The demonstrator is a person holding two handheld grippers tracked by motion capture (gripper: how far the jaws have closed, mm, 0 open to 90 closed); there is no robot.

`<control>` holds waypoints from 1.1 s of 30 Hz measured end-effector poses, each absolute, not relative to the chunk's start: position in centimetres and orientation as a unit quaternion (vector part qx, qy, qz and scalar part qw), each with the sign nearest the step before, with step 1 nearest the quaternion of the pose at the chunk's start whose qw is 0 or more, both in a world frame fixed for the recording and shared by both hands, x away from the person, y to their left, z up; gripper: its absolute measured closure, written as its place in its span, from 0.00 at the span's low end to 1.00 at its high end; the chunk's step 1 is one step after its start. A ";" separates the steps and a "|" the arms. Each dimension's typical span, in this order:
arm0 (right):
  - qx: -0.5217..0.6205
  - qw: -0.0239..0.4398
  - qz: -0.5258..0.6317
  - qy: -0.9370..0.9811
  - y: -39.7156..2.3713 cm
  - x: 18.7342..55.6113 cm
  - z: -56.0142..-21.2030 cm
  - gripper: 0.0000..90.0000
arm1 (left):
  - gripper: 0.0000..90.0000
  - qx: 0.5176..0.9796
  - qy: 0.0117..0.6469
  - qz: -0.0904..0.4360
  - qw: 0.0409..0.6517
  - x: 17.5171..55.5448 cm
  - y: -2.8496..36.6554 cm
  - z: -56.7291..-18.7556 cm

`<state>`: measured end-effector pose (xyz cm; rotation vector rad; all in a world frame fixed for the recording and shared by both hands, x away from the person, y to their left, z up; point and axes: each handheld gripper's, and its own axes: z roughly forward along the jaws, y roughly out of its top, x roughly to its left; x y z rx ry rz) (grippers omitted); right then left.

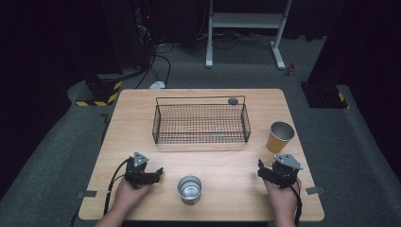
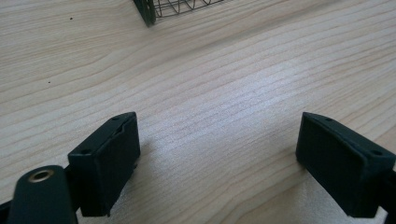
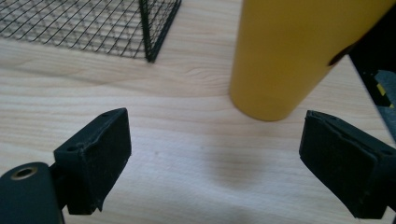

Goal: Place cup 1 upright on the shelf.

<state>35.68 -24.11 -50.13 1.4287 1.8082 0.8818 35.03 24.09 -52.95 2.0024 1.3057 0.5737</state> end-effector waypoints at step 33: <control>0.565 0.366 0.360 0.646 -27.4 41.8 -48.5 0.11 | 0.15 0.767 0.500 0.220 0.336 35.0 24.1 -53.0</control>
